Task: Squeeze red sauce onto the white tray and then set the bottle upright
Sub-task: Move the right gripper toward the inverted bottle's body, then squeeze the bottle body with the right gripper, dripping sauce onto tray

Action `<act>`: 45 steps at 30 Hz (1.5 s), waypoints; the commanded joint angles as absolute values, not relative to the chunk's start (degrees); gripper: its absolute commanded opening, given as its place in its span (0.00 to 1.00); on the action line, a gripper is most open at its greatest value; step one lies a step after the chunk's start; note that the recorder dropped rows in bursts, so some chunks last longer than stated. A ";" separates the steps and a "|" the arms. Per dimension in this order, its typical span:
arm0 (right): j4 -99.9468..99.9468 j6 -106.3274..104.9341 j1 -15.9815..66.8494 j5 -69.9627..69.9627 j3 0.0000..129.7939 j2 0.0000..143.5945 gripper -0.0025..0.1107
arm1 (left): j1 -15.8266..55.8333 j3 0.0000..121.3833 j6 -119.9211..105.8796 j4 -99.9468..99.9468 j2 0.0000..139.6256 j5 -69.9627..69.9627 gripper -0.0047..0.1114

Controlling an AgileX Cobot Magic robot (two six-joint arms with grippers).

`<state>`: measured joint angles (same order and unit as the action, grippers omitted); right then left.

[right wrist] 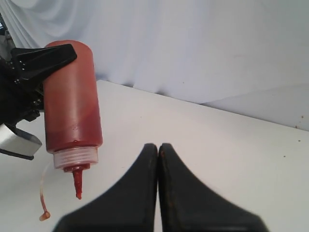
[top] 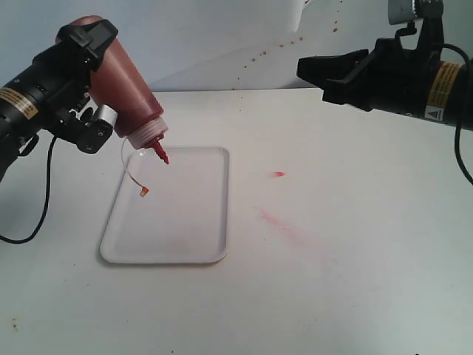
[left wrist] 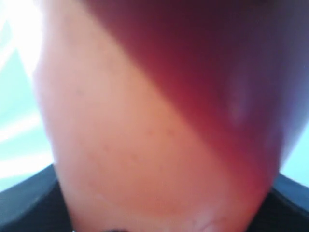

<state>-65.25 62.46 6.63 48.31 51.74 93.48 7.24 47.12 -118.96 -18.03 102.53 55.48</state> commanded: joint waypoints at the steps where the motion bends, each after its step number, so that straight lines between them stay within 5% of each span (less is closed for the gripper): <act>1: -64.86 61.71 6.90 48.88 52.12 93.50 0.02 | 7.26 47.36 -119.97 -17.50 103.44 64.13 0.04; 15: -64.71 61.08 6.90 50.21 52.85 95.80 0.02 | 7.26 47.36 -119.97 -17.62 103.56 66.36 0.04; 27: -74.12 62.99 13.42 51.57 67.56 106.28 0.05 | 7.36 47.36 -119.97 -17.89 103.56 66.97 0.04; 30: -74.54 63.10 16.00 47.99 71.43 106.42 0.21 | 7.36 47.36 -119.97 -17.89 103.56 66.97 0.04; 35: -77.27 61.25 21.55 30.81 76.59 106.42 0.79 | 7.36 47.36 -119.97 -17.89 103.56 67.13 0.04; 37: -79.03 60.66 24.29 24.54 77.75 106.42 0.95 | 7.36 47.36 -119.97 -17.89 103.56 67.27 0.04; 45: -76.26 60.44 30.85 21.39 78.10 107.26 0.95 | 7.59 47.36 -119.97 -18.11 103.56 67.26 0.04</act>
<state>-79.38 60.84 29.86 22.68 77.68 106.49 7.24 47.12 -120.70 -18.86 103.97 63.80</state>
